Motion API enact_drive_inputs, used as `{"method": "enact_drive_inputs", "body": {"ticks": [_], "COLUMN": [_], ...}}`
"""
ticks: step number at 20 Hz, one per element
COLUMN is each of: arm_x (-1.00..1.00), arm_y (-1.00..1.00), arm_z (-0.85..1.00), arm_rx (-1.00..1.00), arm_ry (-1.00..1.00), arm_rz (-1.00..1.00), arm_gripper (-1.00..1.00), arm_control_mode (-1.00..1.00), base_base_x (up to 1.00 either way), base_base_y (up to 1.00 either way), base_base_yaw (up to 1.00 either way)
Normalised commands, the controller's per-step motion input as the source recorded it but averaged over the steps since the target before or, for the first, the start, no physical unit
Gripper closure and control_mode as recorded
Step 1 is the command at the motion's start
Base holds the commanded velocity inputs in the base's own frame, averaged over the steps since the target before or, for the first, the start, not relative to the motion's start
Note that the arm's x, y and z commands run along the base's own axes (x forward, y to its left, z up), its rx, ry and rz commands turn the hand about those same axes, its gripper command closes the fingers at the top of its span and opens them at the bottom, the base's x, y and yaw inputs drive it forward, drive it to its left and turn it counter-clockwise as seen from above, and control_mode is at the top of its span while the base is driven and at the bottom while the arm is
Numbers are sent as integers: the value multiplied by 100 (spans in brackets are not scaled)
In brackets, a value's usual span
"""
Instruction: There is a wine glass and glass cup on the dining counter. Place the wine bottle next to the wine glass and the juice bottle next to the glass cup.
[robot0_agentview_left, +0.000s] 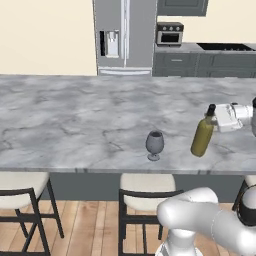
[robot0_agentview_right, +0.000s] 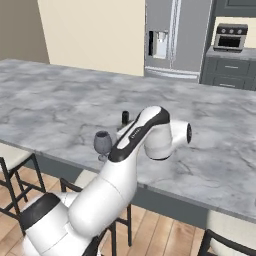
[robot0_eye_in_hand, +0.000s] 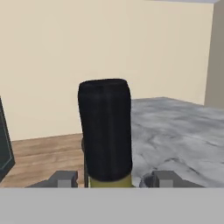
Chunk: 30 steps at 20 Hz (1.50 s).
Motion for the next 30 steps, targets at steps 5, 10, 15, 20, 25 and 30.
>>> {"method": "enact_drive_inputs", "body": {"ticks": [5,10,15,20,25,30], "arm_x": [61,49,44,32,32,19], "arm_y": [26,33,21,7,4,2], "arm_z": [-25,-22,-31,-42,-38,-36], "arm_rx": [0,0,-1,-6,-5,-1], "arm_ry": [-4,1,0,0,0,-3], "arm_rz": [5,0,0,0,0,0], "arm_gripper": [100,100,100,100,100,100], "arm_control_mode": [-100,-100,-100,-100,-100,-100], "base_base_x": [0,0,0,0,0,0], "base_base_y": [0,0,0,0,0,0], "base_base_yaw": [0,0,0,0,0,0]}}
